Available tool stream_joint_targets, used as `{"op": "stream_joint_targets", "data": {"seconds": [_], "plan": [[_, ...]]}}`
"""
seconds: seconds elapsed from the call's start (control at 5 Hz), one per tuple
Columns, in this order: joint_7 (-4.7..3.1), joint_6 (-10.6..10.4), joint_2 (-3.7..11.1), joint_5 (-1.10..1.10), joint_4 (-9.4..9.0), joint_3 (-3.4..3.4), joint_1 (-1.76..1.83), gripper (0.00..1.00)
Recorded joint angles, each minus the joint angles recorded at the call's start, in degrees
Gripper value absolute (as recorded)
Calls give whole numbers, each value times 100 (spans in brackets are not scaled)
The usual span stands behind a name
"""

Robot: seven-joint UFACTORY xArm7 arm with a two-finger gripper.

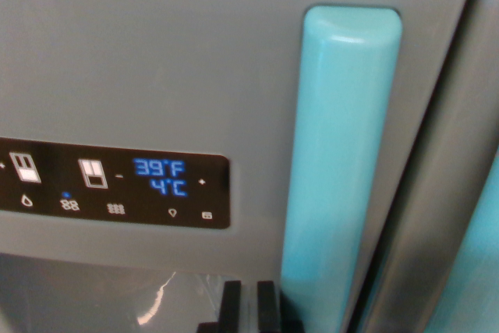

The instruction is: Close fridge door

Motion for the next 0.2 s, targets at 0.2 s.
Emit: {"op": "stream_joint_targets", "data": {"seconds": [0.2], "plan": [[0,0,0,0,0,0,0,100]]}}
